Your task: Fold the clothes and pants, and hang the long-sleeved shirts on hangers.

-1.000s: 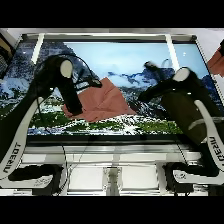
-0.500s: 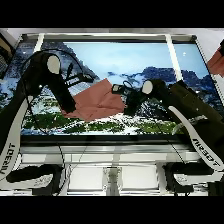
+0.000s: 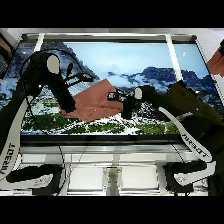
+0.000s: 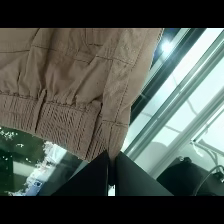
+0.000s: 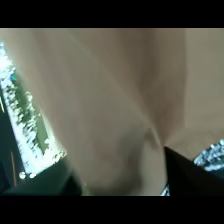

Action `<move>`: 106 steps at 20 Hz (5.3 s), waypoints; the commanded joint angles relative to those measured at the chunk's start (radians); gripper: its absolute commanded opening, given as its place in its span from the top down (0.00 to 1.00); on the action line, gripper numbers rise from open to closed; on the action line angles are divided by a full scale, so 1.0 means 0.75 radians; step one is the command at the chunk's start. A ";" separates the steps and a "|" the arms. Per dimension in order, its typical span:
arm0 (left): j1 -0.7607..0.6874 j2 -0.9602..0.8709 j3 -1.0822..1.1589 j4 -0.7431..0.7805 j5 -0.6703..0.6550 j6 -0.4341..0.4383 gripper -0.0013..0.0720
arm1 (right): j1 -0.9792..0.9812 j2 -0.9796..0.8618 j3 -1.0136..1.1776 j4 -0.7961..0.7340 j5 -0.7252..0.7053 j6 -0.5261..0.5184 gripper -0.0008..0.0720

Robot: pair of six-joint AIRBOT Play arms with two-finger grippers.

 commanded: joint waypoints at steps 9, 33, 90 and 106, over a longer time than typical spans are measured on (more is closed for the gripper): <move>0.090 0.097 0.000 0.358 0.405 -0.165 0.95 | -0.097 0.202 0.136 -0.091 0.234 0.359 0.98; 0.127 0.375 -0.001 0.289 0.332 -0.588 0.95 | -0.122 0.346 0.890 0.198 1.016 0.950 0.98; 0.846 0.544 -0.833 -0.140 1.156 -0.329 0.14 | -0.385 -0.208 -0.057 0.786 0.037 0.775 0.16; 0.846 0.543 -0.833 -0.125 1.161 -0.329 0.14 | -0.414 -0.140 0.435 0.608 0.186 1.086 0.98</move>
